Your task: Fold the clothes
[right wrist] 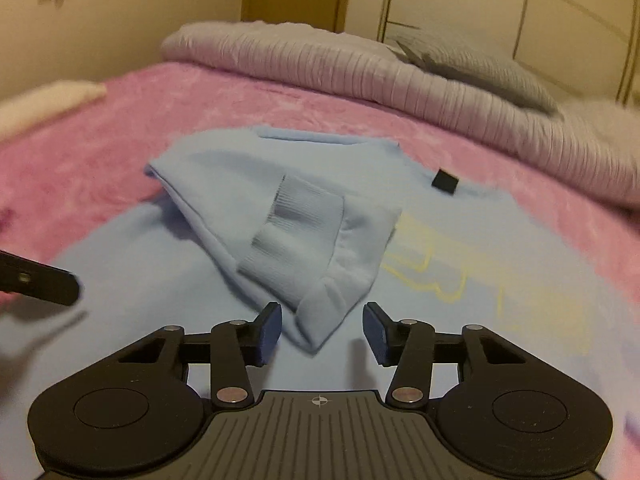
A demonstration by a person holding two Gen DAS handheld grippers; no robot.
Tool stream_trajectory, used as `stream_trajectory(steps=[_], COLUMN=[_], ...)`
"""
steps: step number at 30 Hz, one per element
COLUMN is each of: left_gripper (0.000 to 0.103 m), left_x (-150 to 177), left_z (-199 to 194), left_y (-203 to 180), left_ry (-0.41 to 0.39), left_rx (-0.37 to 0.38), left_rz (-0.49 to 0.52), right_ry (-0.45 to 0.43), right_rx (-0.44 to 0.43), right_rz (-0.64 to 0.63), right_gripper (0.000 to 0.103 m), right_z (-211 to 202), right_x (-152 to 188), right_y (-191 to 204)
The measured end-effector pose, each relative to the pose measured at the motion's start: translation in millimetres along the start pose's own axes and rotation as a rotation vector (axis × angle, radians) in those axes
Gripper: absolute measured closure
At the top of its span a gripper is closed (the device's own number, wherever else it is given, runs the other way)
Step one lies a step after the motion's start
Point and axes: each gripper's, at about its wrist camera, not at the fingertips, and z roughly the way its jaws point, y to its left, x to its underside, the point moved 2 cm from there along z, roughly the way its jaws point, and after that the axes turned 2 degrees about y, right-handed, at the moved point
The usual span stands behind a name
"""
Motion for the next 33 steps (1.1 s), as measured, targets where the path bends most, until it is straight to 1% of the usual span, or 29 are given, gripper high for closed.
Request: stream_trajectory(steps=[1,2,3,4,5,8,10,12,13,15,16,18,19,20,23,25,28,29,31,33], left_gripper=[0.082,0.082,0.082,0.082,0.082,0.082,0.082,0.082,0.082,0.082,0.082,0.082,0.082,0.082,0.082,0.082,0.082,0.082,0.082,0.082], left_x=[0.3,0.9,1.7,2.4,3.1,4.2,4.4,4.7,5.0,5.7,6.1,6.9,7.4,7.7,7.4,7.3,6.2,5.9,5.4,5.7], left_z=[1.8,2.9,3.9,4.6,4.6,4.0,3.9,5.2,6.5,9.3,10.5,11.6,11.7,11.7,11.7,12.5,13.9,14.3,14.9,16.5], left_y=[0.1,0.2,0.2,-0.1,-0.6,-3.4,-5.3,-7.1,-7.9,-9.5,-10.3,-11.4,-11.8,-11.9,-10.7,-7.9,-5.8,-6.1,-7.2,-7.6], left_ry=[0.003,0.006,0.01,0.012,0.012,0.01,0.01,0.014,0.017,0.022,0.023,0.023,0.024,0.024,0.029,0.032,0.03,0.028,0.025,0.023], left_rx=[-0.003,-0.007,-0.011,-0.014,-0.015,-0.013,-0.011,-0.009,-0.009,-0.009,-0.009,-0.009,-0.009,-0.009,-0.007,-0.004,0.002,0.001,-0.002,-0.004], left_rz=[-0.001,0.0,0.001,0.001,0.002,0.009,0.015,0.022,0.024,0.028,0.028,0.025,0.023,0.022,0.02,0.009,-0.007,-0.005,0.004,0.009], right_ry=[0.002,0.002,0.0,-0.004,-0.015,-0.1,-0.176,-0.215,-0.223,-0.183,-0.167,-0.156,-0.15,-0.145,-0.128,-0.137,-0.149,-0.157,-0.209,-0.375], right_rx=[0.0,-0.014,-0.029,-0.048,-0.068,-0.146,-0.192,-0.198,-0.2,-0.21,-0.213,-0.207,-0.204,-0.201,-0.191,-0.202,-0.194,-0.183,-0.131,-0.081], right_rz=[-0.017,-0.029,-0.036,-0.03,0.003,0.346,0.695,1.029,1.163,1.257,1.295,1.318,1.33,1.342,1.377,1.434,1.467,1.447,1.247,0.991], right_gripper=[0.054,0.06,0.073,0.083,0.089,0.092,0.092,0.092,0.091,0.086,0.085,0.082,0.076,0.074,0.074,0.074,0.074,0.088,0.092,0.092], right_z=[5.1,9.0,12.5,15.2,16.0,1.2,-14.1,-26.8,-31.6,-32.9,-33.0,-30.5,-29.3,-28.1,-24.4,-21.7,-18.5,-18.5,-29.1,-58.2], right_x=[0.4,0.9,1.6,3.4,4.7,7.5,24.0,55.8,70.3,91.2,99.8,107.1,110.8,114.4,125.3,132.1,129.2,124.0,92.8,58.9], right_y=[0.7,-0.7,-2.6,-5.8,-12.0,-58.0,-101.2,-137.0,-152.0,-166.4,-172.1,-175.2,-176.8,-178.3,-182.9,-188.8,-204.9,-209.1,-211.5,-205.0])
